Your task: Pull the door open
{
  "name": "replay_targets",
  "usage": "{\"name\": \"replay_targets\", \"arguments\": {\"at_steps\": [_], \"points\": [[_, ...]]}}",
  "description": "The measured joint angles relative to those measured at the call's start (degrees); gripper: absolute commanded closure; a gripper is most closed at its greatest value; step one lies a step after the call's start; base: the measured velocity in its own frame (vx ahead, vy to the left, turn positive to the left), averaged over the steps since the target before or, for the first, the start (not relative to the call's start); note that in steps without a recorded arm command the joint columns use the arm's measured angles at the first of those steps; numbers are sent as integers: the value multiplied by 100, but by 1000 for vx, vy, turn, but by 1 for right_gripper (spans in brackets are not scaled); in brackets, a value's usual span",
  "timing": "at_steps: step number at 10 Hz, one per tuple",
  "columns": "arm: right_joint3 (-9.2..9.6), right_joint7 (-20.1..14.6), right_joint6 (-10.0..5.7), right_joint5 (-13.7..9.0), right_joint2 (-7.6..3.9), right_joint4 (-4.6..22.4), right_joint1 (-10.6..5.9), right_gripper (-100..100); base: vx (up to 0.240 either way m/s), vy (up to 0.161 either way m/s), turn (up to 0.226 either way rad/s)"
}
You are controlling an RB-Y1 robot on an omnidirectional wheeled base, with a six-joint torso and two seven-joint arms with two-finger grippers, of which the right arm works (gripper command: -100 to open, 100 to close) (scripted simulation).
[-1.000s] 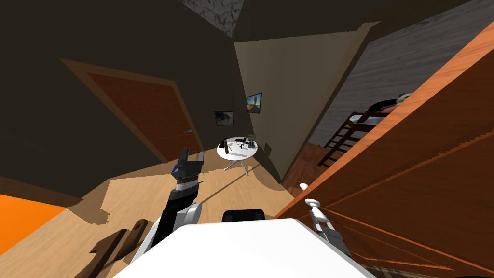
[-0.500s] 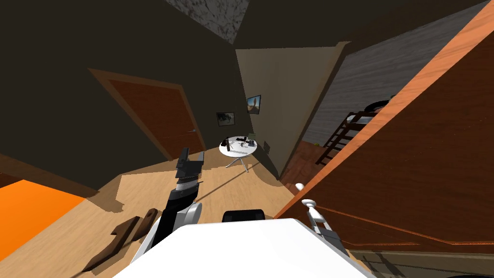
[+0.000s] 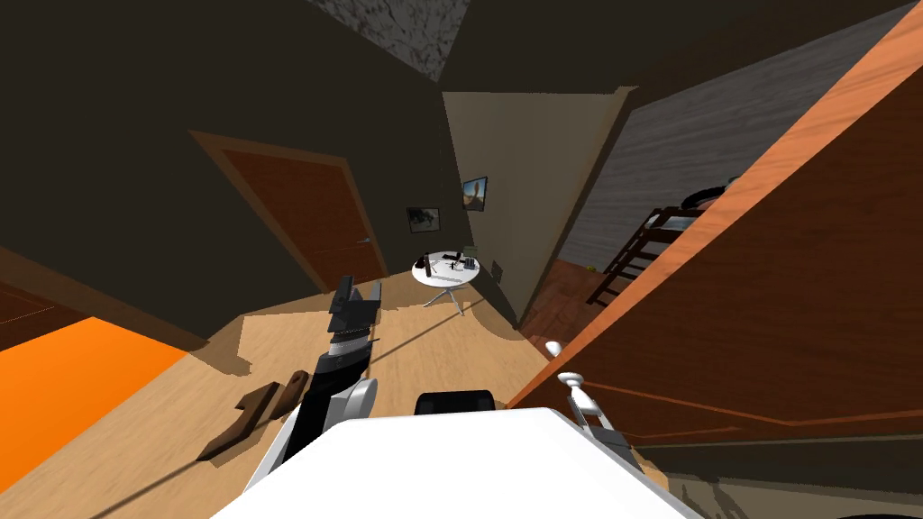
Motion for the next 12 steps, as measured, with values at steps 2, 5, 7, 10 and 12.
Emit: {"name": "replay_targets", "arguments": {"at_steps": [2,5,7,10,12], "points": [[127,88,-47,123,-65,-195,96,100,-194,-64,23],[262,37,-203,255,-40,-42,55,100,-76,4,-3],[267,15,-195,294,-58,46,26,100,106,81,-26],[278,-104,-318,372,-4,460,-192,100,100,64,-11],[269,-72,-340,399,-40,427,-171,100,67,28,-16]]}}
